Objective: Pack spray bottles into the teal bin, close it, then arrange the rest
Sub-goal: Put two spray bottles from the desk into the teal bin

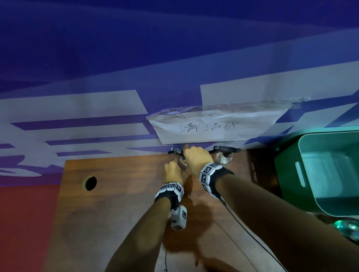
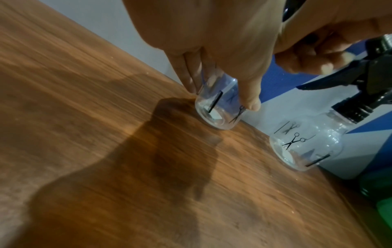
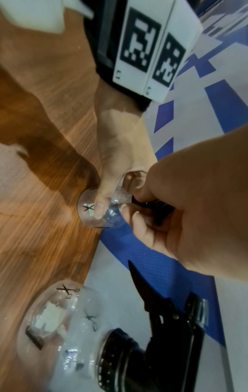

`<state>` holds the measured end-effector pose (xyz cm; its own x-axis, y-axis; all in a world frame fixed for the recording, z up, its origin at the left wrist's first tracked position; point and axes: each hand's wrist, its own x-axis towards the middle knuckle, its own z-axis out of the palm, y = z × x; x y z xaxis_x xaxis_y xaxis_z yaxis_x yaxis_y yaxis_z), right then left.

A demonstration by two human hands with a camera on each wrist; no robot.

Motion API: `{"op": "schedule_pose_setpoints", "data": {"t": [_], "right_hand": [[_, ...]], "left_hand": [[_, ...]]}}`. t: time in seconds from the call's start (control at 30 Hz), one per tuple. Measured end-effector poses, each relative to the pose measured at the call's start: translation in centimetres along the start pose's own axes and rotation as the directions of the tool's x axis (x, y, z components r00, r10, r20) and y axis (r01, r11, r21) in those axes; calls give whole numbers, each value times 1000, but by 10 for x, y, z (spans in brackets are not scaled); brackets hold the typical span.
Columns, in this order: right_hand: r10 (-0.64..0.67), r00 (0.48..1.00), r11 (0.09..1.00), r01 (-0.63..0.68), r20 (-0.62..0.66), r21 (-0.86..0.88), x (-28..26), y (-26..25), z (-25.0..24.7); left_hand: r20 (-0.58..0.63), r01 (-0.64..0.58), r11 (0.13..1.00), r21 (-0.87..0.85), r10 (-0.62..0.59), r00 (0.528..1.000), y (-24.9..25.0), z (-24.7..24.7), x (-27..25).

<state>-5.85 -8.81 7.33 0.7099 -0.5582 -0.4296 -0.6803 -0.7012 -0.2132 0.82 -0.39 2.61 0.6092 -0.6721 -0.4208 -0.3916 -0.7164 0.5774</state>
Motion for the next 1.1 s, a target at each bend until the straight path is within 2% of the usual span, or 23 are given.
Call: {"op": "schedule_pose_setpoints", "data": {"t": [0.27, 0.5, 0.97, 1.1], "right_hand": [[-8, 998, 998, 5, -55, -56, -2, 1, 10], [-26, 1000, 994, 24, -14, -108, -3, 8, 11], [-7, 995, 999, 3, -98, -41, 0, 8, 22], [3, 997, 1000, -5, -73, -27, 0, 10, 21]], "left_hand": [[30, 15, 1000, 19, -16, 999, -3, -1, 2], [38, 65, 997, -28, -64, 997, -4, -1, 4], [36, 59, 998, -3, -59, 998, -8, 3, 8], [35, 44, 999, 16, -44, 998, -9, 3, 9]]}}
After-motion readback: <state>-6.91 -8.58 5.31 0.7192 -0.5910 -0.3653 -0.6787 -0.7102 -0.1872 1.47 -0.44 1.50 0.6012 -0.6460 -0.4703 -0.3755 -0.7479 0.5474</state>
